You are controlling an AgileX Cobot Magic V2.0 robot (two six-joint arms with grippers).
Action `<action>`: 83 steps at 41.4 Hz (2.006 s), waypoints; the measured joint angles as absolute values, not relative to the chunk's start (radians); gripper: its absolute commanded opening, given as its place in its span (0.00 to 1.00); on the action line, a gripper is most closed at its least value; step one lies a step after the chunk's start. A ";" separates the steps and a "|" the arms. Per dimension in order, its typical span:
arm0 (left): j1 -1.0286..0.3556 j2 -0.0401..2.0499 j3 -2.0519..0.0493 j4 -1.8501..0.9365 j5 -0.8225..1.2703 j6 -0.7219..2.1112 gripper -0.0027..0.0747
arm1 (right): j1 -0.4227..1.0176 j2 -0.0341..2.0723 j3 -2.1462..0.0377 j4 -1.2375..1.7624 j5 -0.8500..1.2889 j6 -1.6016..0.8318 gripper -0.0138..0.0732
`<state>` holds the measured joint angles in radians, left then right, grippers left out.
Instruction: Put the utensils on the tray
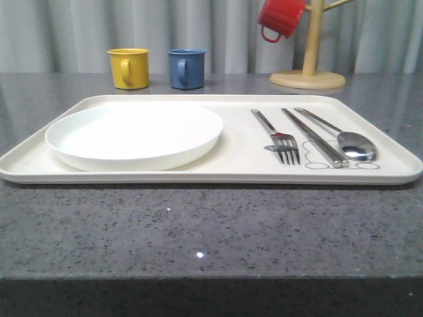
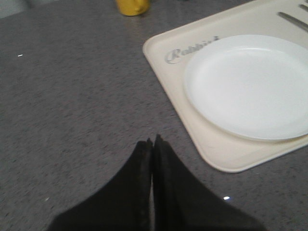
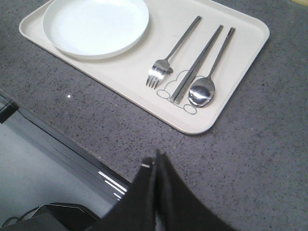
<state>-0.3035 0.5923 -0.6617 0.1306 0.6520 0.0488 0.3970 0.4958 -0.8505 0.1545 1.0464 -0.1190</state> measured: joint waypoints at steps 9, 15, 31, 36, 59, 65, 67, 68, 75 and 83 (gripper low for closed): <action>-0.141 0.356 -0.475 0.088 0.550 0.049 0.01 | 0.397 0.496 -0.851 0.154 1.046 -0.119 0.08; -0.085 0.235 -0.325 0.030 0.380 0.049 0.01 | 0.397 0.496 -0.851 0.154 1.046 -0.120 0.08; 0.028 -0.006 -0.033 0.011 0.118 0.049 0.01 | 0.397 0.494 -0.851 0.156 1.046 -0.121 0.08; 0.031 -0.006 0.010 0.010 0.076 0.049 0.01 | 0.397 0.494 -0.851 0.156 1.047 -0.121 0.08; 0.027 -0.006 0.010 0.010 0.046 0.051 0.01 | 0.397 0.494 -0.851 0.156 1.049 -0.122 0.08; 0.027 -0.006 0.010 0.010 0.023 0.089 0.01 | 0.397 0.494 -0.851 0.156 1.049 -0.122 0.08; 0.027 -0.006 0.010 0.010 0.017 0.094 0.01 | 0.397 0.494 -0.851 0.156 1.049 -0.122 0.08; 0.027 -0.006 0.010 0.007 0.012 0.096 0.01 | 0.397 0.494 -0.851 0.156 1.049 -0.122 0.08; 0.027 -0.006 0.010 -0.013 0.000 0.103 0.01 | 0.397 0.494 -0.851 0.156 1.049 -0.122 0.08; 0.027 -0.006 0.010 -0.059 0.000 0.146 0.01 | 0.397 0.494 -0.851 0.156 1.049 -0.122 0.08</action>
